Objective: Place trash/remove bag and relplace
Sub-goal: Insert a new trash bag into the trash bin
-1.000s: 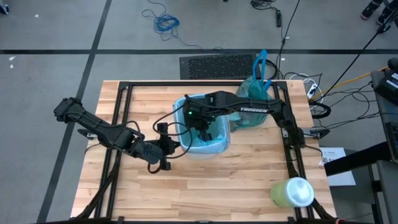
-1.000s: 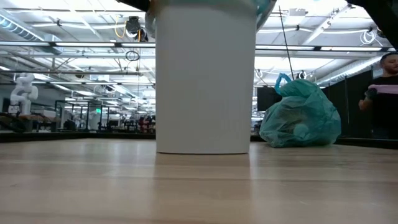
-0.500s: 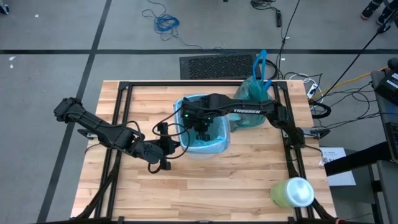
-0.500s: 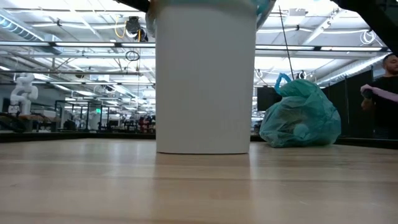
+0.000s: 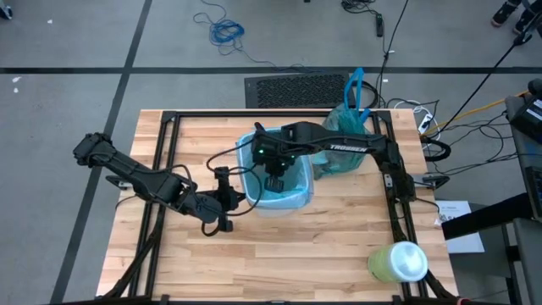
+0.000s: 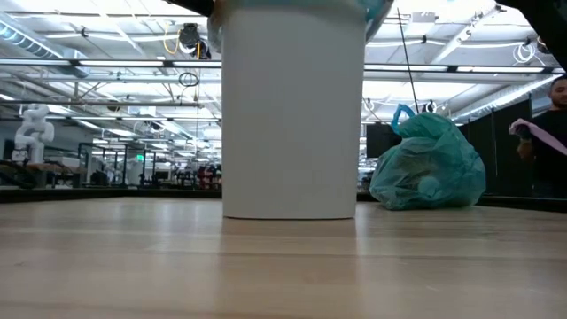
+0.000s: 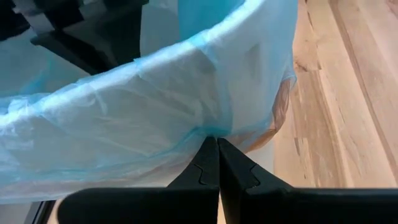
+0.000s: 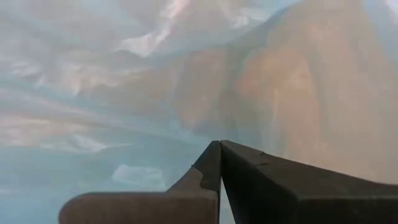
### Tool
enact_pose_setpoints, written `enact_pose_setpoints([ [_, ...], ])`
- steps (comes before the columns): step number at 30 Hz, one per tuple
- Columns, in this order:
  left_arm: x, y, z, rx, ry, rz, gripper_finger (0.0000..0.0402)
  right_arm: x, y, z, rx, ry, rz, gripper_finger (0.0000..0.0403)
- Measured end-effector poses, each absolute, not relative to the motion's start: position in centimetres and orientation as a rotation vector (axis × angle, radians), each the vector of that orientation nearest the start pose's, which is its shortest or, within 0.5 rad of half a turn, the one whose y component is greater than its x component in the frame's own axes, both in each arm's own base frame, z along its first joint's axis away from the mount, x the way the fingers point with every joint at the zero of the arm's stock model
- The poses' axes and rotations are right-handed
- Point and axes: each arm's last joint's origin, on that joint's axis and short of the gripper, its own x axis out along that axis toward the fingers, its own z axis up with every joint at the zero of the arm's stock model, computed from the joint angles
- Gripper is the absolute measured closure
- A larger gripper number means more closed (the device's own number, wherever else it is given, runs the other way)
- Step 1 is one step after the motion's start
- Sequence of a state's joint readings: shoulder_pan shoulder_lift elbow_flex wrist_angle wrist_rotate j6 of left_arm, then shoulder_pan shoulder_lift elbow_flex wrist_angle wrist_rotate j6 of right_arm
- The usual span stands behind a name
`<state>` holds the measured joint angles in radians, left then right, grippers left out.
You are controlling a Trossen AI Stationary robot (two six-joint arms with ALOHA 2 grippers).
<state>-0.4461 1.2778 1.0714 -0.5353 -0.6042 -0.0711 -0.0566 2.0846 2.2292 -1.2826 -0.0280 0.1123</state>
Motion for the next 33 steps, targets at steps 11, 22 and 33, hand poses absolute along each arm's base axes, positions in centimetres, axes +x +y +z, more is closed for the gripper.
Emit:
enact_pose_setpoints([
  [11,24.5,-9.9,30.3,0.301,0.632,0.172,0.0402,45.3,-2.7,28.5,0.243,1.242,-0.163,0.0403],
  [22,24.5,-9.9,30.3,0.301,0.63,0.172,0.0402,43.7,-2.6,32.3,0.249,1.143,-0.159,0.0403],
  [33,24.5,-9.9,30.3,0.301,0.63,0.172,0.0402,42.5,-1.4,35.9,0.112,0.989,-0.152,0.0403],
])
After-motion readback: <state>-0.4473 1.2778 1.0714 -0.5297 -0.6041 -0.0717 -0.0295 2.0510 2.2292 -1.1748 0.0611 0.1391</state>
